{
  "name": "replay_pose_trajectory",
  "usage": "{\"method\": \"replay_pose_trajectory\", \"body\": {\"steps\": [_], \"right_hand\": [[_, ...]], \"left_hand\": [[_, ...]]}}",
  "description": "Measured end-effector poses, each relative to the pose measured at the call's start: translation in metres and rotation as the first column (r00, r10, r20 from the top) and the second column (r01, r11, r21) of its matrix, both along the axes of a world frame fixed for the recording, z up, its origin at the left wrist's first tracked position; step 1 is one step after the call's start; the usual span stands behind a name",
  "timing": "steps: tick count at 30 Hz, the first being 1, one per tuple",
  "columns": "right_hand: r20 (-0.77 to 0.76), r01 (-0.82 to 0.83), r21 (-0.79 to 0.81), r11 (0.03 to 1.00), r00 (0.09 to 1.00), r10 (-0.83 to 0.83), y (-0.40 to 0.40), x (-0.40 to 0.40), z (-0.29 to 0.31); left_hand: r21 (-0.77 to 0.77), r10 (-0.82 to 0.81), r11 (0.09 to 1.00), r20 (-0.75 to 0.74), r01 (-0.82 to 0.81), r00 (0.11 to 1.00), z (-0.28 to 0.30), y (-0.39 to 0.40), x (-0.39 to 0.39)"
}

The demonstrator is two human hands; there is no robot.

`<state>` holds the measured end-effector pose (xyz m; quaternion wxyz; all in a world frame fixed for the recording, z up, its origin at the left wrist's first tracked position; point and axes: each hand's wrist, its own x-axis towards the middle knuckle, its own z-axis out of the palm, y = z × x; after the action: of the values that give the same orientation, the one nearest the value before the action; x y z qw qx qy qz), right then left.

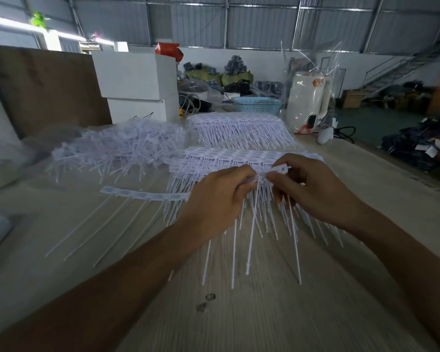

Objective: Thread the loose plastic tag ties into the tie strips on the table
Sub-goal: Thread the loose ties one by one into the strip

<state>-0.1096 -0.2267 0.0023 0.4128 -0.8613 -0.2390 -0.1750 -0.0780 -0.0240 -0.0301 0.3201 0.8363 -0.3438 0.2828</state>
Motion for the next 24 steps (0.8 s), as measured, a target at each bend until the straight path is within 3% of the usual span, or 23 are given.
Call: {"method": "replay_pose_trajectory", "body": {"steps": [7,18,22,24], "right_hand": [[0.093,-0.002,0.002,1.0,0.996,0.001,0.0013,-0.0025,0.0007],[0.043,-0.052,0.074,0.996,0.998,0.049,0.0043,-0.0054,0.004],[0.354,0.097,-0.273,0.957,0.935,0.006,-0.0004,-0.005,0.0064],[0.395,0.106,-0.282,0.954,0.919,0.014,-0.0036,-0.0034,0.0064]], "left_hand": [[-0.103,-0.076,0.992,-0.03,0.072,0.997,-0.0007,-0.0011,-0.0019],[-0.117,-0.081,0.99,-0.033,0.076,0.996,0.0021,-0.0001,-0.0031],[-0.22,-0.137,0.97,-0.139,0.104,0.981,0.0023,-0.0029,-0.005],[-0.26,-0.174,0.958,-0.181,0.123,0.968,0.0038,-0.0043,-0.0054]]}}
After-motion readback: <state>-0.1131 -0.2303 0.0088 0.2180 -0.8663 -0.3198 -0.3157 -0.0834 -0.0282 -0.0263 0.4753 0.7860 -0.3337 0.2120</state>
